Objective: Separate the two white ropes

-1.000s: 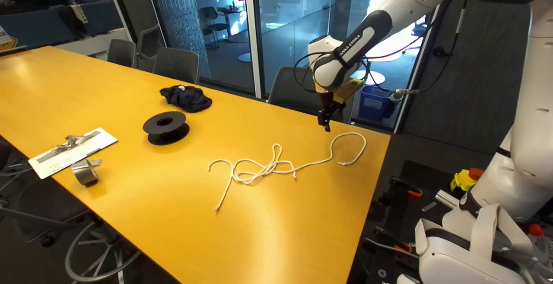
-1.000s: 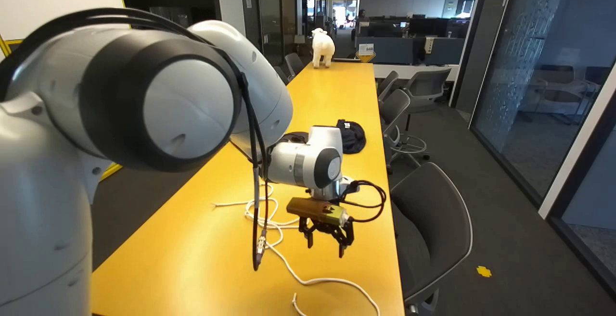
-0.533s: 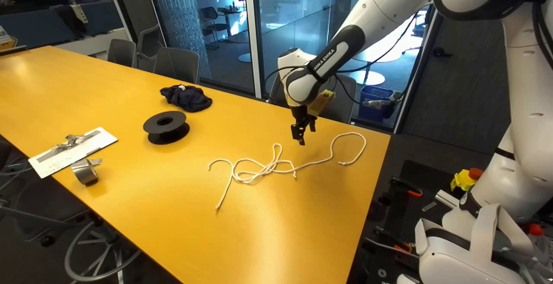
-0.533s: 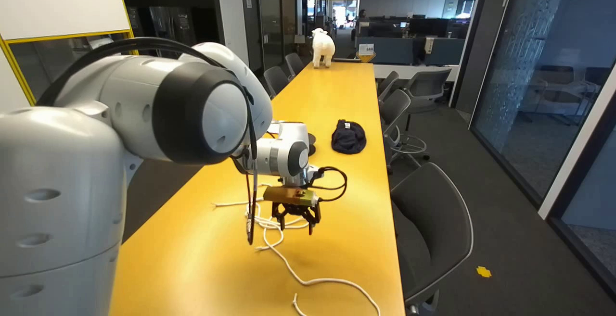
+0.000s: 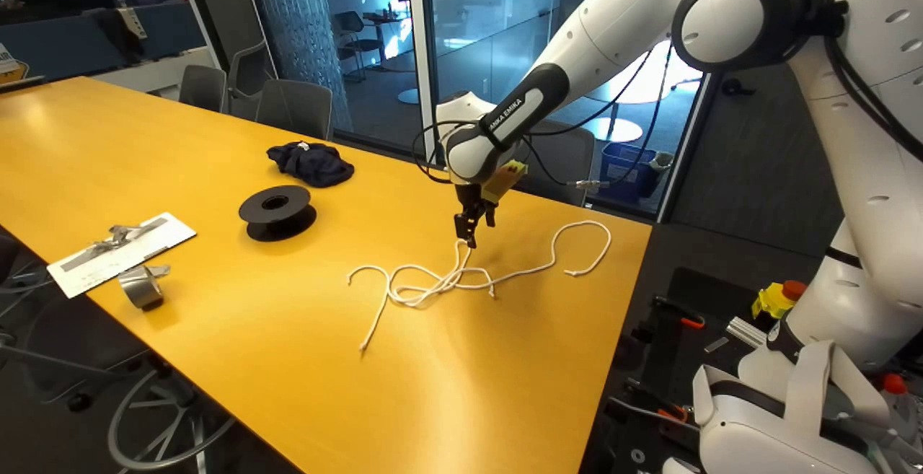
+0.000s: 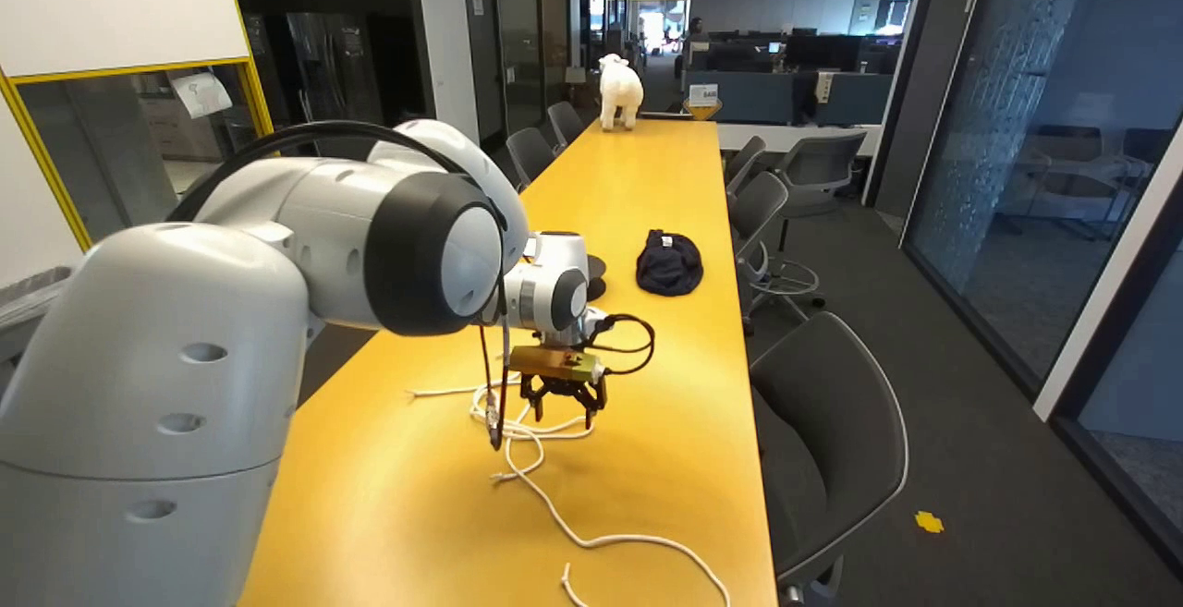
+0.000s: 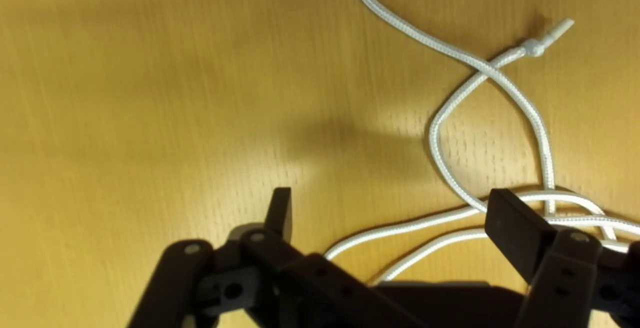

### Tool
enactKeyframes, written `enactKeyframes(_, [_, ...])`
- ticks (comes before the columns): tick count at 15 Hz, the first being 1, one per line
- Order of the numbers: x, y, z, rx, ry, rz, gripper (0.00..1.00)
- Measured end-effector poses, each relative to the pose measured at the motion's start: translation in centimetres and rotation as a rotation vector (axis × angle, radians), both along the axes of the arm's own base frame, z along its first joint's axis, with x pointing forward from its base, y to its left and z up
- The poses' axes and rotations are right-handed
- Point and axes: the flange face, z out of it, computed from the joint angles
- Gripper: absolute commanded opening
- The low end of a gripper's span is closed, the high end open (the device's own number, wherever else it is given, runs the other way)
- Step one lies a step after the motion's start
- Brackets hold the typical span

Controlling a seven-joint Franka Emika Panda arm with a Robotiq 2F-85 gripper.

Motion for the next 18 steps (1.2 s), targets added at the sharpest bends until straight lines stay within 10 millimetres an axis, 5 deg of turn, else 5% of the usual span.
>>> enactKeyframes(6, [1.3, 5.3, -1.6, 0.042, 0.005, 0.131, 1.0])
enactKeyframes(12, [1.1, 12.2, -1.0, 0.069, 0.025, 0.431, 1.0])
enactKeyframes(18, [1.7, 16.8, -0.9, 0.076, -0.015, 0.693, 1.0])
